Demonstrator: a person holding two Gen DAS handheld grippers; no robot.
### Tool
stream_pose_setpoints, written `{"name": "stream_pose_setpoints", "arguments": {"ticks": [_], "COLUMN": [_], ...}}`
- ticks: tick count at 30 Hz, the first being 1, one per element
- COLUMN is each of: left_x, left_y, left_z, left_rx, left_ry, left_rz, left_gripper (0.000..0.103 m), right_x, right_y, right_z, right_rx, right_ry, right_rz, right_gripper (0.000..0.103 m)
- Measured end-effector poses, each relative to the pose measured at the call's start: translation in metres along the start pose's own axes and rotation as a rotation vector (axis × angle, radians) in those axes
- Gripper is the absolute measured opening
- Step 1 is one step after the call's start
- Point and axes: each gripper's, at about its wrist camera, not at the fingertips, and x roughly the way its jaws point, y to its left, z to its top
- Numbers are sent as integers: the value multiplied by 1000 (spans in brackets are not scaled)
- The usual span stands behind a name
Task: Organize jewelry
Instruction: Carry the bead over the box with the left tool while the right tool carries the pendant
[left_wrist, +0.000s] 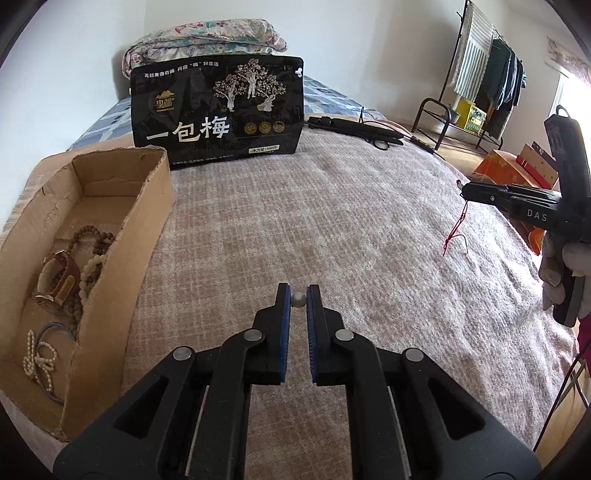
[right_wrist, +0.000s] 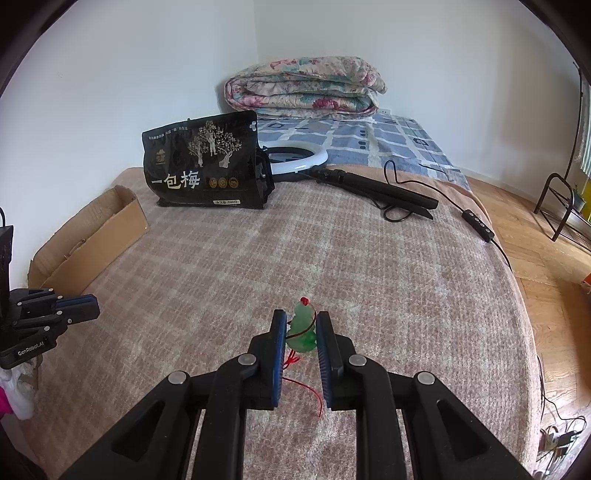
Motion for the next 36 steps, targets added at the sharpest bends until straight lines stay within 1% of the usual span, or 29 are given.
{"name": "stream_pose_setpoints", "arguments": {"ticks": [7, 14, 22, 30, 36], "left_x": [-25, -48, -75, -100, -109], "left_y": [11, 27, 58, 98, 129], "left_z": [9, 13, 12, 9, 7], "left_rx": [-7, -22, -58, -89, -112], "left_ry": [-50, -90, -129, -157, -165], "left_rz": [20, 38, 73, 138, 183], "left_gripper": [7, 7, 7, 7, 7], "right_x": [-7, -19, -28, -29, -23], "right_y": [10, 32, 73, 121, 154], "right_z": [9, 27, 54, 76, 90], "right_rx": [-6, -31, -76, -122, -147], "right_ry": [-21, -52, -90, -119, -129], "right_rz": [14, 34, 68, 125, 164], "right_gripper": [15, 15, 15, 15, 15]}}
